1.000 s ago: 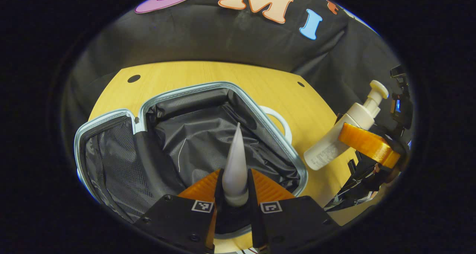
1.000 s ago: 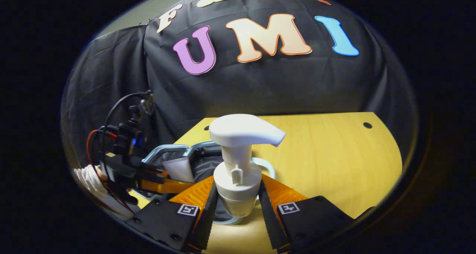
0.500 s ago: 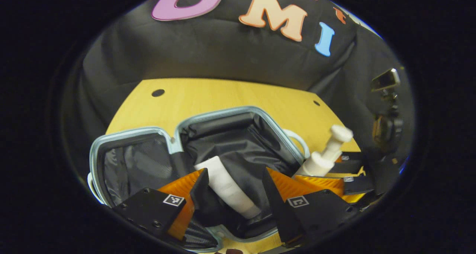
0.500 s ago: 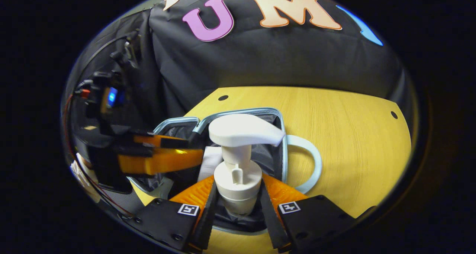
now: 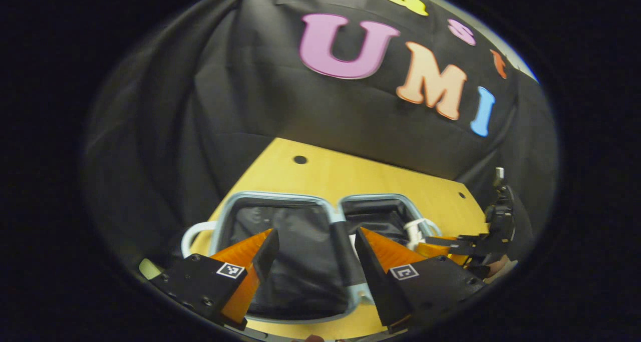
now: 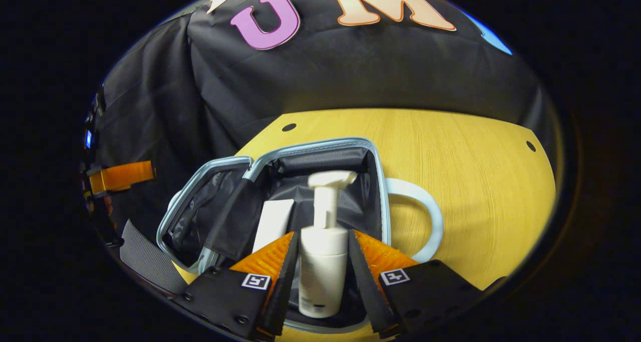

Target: First open the suitcase, pack the skin care products into it, and then close the suitcase.

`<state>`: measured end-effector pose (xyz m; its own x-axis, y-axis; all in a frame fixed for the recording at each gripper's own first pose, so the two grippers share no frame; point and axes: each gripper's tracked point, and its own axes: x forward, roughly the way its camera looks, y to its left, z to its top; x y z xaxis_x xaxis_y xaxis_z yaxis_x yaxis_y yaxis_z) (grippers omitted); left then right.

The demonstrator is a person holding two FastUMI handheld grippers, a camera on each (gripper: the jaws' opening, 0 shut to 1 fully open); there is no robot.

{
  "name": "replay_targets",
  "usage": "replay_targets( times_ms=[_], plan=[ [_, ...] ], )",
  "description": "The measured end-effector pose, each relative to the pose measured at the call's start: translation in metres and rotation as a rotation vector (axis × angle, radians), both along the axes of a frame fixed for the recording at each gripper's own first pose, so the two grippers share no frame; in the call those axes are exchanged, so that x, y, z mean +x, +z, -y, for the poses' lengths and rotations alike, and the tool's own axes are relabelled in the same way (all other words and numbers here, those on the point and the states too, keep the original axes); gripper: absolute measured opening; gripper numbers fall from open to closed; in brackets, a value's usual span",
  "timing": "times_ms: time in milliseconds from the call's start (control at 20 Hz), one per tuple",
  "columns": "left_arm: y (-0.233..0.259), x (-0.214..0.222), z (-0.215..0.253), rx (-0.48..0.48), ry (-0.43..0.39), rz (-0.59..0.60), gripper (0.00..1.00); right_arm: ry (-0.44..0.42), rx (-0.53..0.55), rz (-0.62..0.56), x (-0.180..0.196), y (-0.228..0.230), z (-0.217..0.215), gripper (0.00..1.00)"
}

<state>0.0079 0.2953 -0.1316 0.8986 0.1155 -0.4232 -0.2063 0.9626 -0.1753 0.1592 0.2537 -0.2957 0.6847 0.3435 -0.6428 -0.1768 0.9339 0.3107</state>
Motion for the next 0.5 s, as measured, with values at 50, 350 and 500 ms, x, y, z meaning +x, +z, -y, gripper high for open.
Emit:
replay_targets(
  times_ms=[50, 350, 500],
  plan=[
    [-0.007, -0.007, -0.019, -0.007, 0.055, -0.004, 0.89, -0.018, 0.013, 0.031, 0.006, 0.009, 0.001, 0.77],
    [-0.034, -0.041, -0.118, -0.133, 0.323, -0.003, 0.89, -0.109, 0.054, 0.247, 0.009, 0.088, 0.046, 0.96],
    [-0.067, -0.051, -0.155, -0.173, 0.407, -0.032, 0.89, -0.162, 0.035, 0.32, -0.002, 0.122, 0.082, 0.96]
  ],
)
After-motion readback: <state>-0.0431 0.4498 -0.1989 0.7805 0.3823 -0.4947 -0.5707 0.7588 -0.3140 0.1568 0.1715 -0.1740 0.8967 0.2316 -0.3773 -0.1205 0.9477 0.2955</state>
